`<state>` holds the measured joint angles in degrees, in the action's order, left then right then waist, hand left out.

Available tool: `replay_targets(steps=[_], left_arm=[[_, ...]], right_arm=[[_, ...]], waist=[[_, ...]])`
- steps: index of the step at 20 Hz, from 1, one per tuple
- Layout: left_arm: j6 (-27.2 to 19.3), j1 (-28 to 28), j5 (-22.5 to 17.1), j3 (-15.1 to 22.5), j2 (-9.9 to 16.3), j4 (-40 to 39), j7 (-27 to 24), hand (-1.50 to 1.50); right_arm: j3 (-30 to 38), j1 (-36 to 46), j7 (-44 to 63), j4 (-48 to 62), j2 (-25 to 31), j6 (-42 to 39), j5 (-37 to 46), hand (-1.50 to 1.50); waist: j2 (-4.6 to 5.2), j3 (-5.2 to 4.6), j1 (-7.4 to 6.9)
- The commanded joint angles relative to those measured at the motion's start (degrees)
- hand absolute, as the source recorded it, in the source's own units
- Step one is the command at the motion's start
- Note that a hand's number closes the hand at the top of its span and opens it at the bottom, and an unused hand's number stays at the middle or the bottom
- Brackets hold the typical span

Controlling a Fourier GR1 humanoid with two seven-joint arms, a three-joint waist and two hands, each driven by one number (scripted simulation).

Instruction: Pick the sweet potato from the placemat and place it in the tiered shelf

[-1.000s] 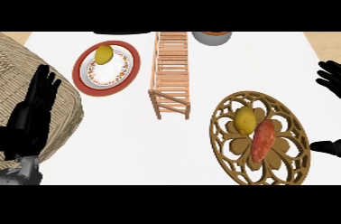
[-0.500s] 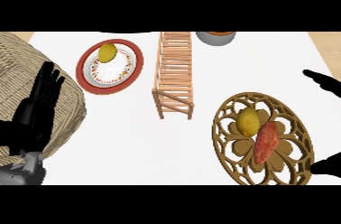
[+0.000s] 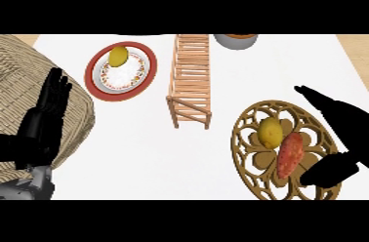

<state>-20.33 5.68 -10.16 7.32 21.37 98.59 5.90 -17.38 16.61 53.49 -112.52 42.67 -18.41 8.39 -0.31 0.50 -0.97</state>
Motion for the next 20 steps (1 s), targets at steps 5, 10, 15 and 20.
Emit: replay_targets(steps=[5, 10, 15, 20], left_arm=[[1.9, -1.5, -1.1, -1.5, -0.7, -3.3, 0.3, 0.00], [1.0, -3.1, 1.2, -0.5, -3.1, -1.7, 0.2, 0.00], [1.7, 1.5, 1.7, -1.9, -3.5, -3.9, 2.9, 0.00], [4.4, 1.6, 0.6, -4.3, -2.9, -5.1, 2.3, 0.00]], right_arm=[[-8.2, -1.4, 7.4, 3.4, -1.5, -2.3, 9.1, -1.50], [-3.7, -3.2, -0.2, 7.0, -2.9, -1.1, 10.4, -1.50], [-4.5, -4.9, 0.5, 6.7, -5.9, -1.5, 13.6, -1.50], [-6.0, -7.0, -3.1, 11.0, -8.8, -0.3, 18.4, -1.50]], waist=[[0.34, -0.55, 0.83], [0.34, -0.49, 0.90], [0.33, -0.51, 1.20], [0.40, -0.51, 1.12]])
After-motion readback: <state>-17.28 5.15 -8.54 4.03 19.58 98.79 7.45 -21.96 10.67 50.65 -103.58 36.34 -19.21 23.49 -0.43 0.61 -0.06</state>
